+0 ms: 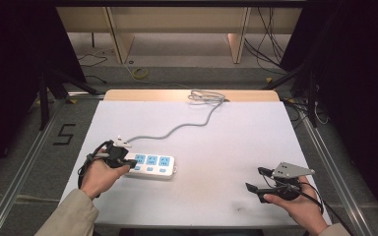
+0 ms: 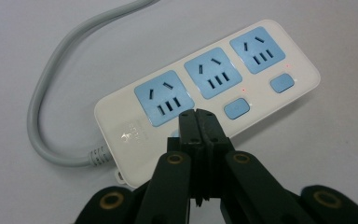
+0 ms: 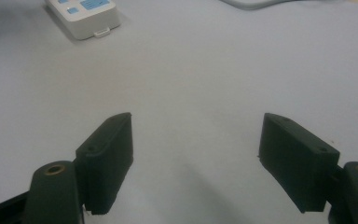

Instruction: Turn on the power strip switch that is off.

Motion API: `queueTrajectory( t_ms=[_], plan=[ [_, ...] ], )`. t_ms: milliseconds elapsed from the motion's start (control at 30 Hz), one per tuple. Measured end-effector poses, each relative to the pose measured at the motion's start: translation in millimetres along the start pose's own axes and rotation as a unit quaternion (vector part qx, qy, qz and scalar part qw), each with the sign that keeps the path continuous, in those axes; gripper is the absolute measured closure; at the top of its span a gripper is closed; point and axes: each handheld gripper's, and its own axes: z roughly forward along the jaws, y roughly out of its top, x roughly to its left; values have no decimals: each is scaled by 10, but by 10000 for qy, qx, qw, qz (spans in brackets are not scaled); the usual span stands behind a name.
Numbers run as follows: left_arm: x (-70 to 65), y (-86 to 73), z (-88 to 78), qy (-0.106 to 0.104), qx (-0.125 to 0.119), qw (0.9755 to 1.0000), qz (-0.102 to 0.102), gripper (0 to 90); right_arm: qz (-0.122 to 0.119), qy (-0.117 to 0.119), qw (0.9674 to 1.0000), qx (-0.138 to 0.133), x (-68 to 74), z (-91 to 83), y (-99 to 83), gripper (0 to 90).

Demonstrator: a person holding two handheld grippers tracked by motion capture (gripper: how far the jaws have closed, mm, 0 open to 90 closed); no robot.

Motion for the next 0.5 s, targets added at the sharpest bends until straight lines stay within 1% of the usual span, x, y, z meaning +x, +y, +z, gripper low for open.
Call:
queueTrajectory(
  t_ms=[100,500],
  plan=[
    [-1,19,11,20,42,10000,46,898,-8,1,10000,0,-1,-1,0,269],
    [-4,66,65,49,196,9998,42,898,-3,13,10000,2,-2,-2,0,275]
  ],
)
